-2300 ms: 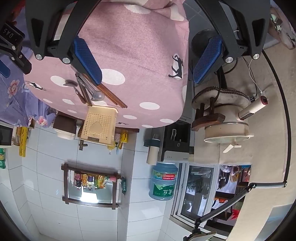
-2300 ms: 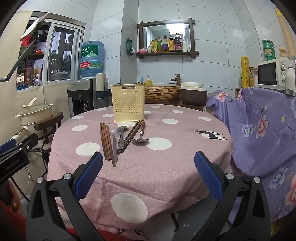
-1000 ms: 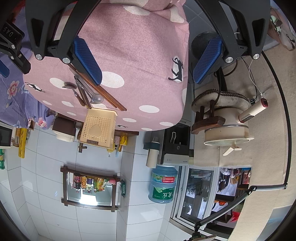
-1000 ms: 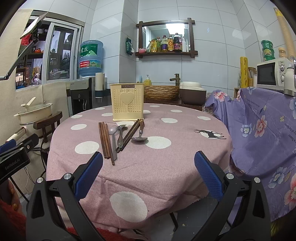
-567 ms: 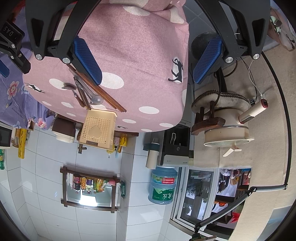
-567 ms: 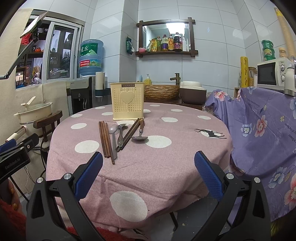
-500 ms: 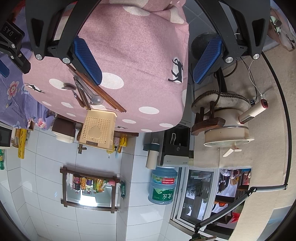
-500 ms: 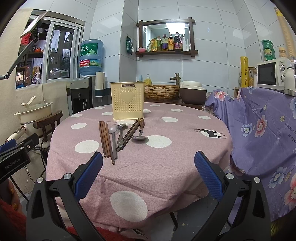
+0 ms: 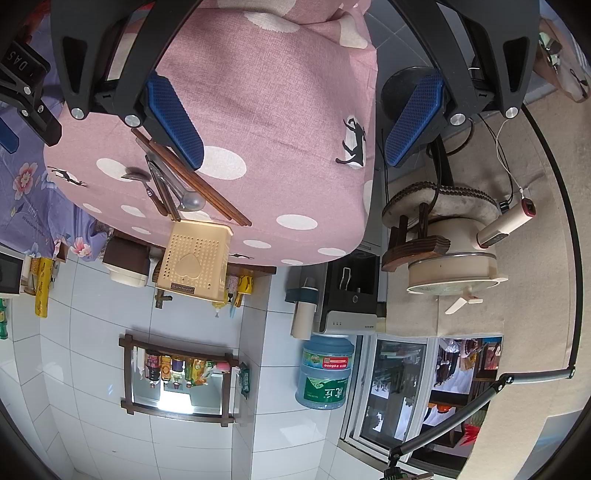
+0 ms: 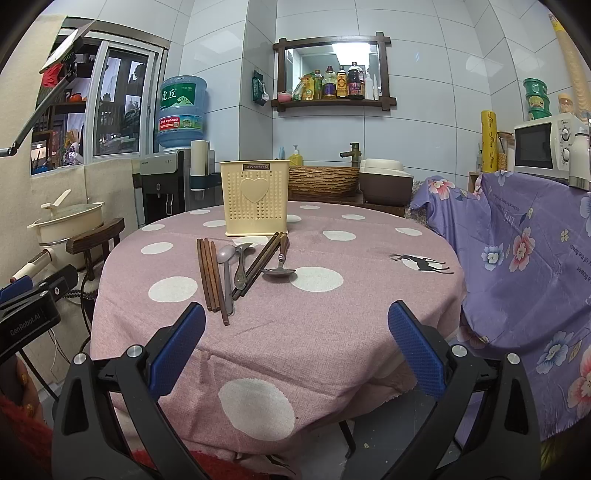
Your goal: Organize utensils
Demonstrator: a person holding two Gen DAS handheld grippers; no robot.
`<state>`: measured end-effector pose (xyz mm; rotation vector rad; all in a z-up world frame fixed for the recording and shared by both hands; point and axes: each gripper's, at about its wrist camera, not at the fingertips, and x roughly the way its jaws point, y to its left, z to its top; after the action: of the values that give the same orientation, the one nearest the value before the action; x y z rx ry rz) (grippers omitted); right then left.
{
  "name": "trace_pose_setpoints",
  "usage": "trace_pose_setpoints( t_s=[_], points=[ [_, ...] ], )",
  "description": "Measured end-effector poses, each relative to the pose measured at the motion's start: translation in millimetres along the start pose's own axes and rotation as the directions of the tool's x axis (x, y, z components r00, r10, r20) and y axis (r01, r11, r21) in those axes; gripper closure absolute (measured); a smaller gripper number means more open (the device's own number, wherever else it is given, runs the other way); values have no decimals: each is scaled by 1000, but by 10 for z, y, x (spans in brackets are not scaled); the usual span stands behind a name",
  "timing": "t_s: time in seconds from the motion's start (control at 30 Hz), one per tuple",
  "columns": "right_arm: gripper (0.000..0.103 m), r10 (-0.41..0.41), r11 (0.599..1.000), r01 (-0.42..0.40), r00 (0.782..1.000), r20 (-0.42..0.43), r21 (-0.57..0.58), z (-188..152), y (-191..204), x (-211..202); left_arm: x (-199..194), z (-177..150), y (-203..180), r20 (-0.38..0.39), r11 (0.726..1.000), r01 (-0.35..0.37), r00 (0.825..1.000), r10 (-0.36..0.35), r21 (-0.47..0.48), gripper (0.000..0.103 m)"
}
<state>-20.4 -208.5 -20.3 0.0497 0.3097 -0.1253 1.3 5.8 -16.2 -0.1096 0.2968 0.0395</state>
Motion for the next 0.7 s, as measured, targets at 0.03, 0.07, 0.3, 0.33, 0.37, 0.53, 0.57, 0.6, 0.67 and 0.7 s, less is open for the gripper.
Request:
trace_pose_setpoints(
  t_s=[0.03,0.07,0.3,0.33,0.37,0.53,0.57,0.6,0.67,0.7],
  points=[
    [5,0,1000,0,1000,-1,0,12,1,6,4,19,-2,-1,1000,0,1000,0,-1,5],
    [5,0,1000,0,1000,-2,0,16,2,7,5,20,-3,-1,1000,0,1000,0,-1,5],
    [5,0,1000,0,1000,-3,0,14,4,8,7,24,-5,-3,1000,0,1000,0,-1,5],
    [5,0,1000,0,1000,-5,-1,17,8,11,8,25,-6,-4,1000,0,1000,0,-1,5],
    [5,1,1000,-1,1000,-6,-1,9,5,12,7,11,-4,-5,1000,1,1000,-1,-1,5],
    [5,8,1000,-8,1000,-30,-9,0,10,81,52,-64,-8,-38,1000,19,999,-19,6,5],
    [5,11,1000,-11,999,-39,-13,13,18,113,97,-59,-15,-54,1000,26,998,-25,7,5],
    [5,13,1000,-14,999,-51,-18,26,27,147,137,-68,-13,-74,999,33,997,-32,8,5],
    [5,30,999,-33,995,-96,-26,58,33,258,269,-13,-18,-125,999,42,991,-41,5,5],
    [5,49,998,-52,992,-119,-23,85,33,315,342,7,-20,-157,999,51,986,-50,3,5]
  ],
)
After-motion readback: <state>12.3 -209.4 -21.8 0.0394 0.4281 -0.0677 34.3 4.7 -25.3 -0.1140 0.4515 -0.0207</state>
